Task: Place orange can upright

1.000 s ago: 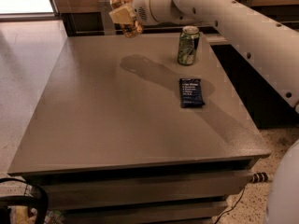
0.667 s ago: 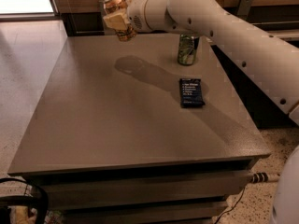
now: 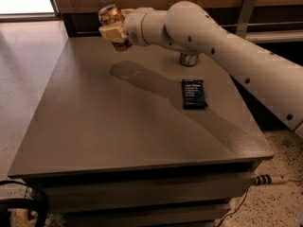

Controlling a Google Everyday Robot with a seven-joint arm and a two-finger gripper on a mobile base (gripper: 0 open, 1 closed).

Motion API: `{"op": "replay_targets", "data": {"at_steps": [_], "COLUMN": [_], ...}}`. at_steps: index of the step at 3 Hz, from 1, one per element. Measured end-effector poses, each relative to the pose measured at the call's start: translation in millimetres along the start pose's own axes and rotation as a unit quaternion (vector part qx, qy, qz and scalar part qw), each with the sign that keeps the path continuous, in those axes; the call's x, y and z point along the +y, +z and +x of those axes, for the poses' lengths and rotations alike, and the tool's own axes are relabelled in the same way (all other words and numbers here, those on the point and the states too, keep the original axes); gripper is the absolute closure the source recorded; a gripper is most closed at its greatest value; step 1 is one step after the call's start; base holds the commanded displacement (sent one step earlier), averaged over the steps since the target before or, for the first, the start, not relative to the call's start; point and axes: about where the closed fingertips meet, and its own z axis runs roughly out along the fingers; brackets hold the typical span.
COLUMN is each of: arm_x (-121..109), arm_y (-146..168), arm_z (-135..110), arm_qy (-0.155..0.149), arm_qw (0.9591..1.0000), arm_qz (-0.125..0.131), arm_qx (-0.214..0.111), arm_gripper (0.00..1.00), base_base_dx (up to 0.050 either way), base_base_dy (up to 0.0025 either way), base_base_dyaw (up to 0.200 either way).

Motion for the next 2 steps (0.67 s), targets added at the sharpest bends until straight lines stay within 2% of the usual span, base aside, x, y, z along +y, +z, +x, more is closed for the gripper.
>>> {"op": "replay_targets", "data": {"at_steps": [1, 2], "arm_x": [10.4, 15.1], "arm_y": [-0.9, -3.7], "arm_z": [9.1, 18.6], "arm_qy": [-0.005, 0.004], "arm_qw": [1.0000, 0.9995], "arm_qz": [-0.001, -0.014], "arm_qx": [-0.008, -0.028], "arm_gripper": [1.00, 1.00], "base_base_dx": [0.000, 0.000], "base_base_dy": [0.00000, 0.00000], "base_base_dyaw": [0.000, 0.000]}}
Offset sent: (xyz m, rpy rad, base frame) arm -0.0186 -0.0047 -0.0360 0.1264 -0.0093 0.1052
